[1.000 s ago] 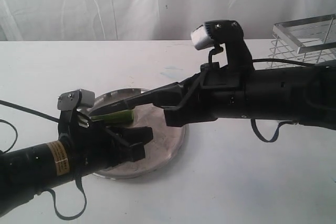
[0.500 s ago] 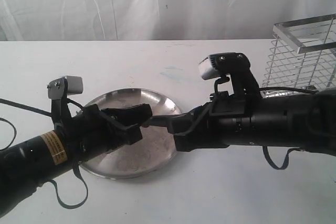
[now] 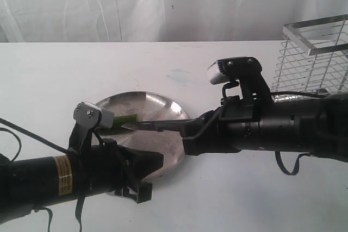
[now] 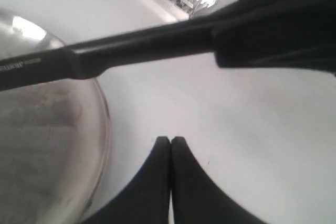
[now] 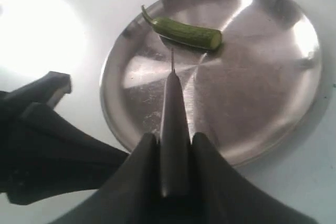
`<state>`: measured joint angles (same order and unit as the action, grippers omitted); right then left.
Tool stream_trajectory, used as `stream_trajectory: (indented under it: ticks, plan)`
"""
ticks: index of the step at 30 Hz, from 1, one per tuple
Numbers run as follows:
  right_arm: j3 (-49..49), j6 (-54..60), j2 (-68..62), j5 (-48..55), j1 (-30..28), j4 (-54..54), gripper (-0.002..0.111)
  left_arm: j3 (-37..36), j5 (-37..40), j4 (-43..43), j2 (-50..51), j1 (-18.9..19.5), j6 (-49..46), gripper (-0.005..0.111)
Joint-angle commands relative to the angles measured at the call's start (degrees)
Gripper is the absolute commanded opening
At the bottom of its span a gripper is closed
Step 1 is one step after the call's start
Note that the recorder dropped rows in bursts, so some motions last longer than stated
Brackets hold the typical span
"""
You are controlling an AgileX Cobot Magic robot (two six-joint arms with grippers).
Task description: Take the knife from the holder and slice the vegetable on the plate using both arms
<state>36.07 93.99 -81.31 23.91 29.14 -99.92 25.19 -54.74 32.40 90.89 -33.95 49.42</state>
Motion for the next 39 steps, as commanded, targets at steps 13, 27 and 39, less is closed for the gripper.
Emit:
stream_trajectory:
  ticks: [13, 27, 39]
  plan:
    - [-0.15, 0.18, -0.14, 9.24, 0.1, -0.03, 0.0, 5.39, -3.54, -5.76, 7.32, -0.02, -6.22, 0.0]
    - [-0.15, 0.28, -9.94, 12.01, 0.1, -0.03, 0.0, 5.67, -3.67, -10.95, 7.45, -0.02, -10.7, 0.0]
    - [2.09, 0.28, -14.19, 12.39, 0.1, -0.03, 0.0, 5.67, -3.78, -6.42, 7.45, -0.02, -10.7, 0.0]
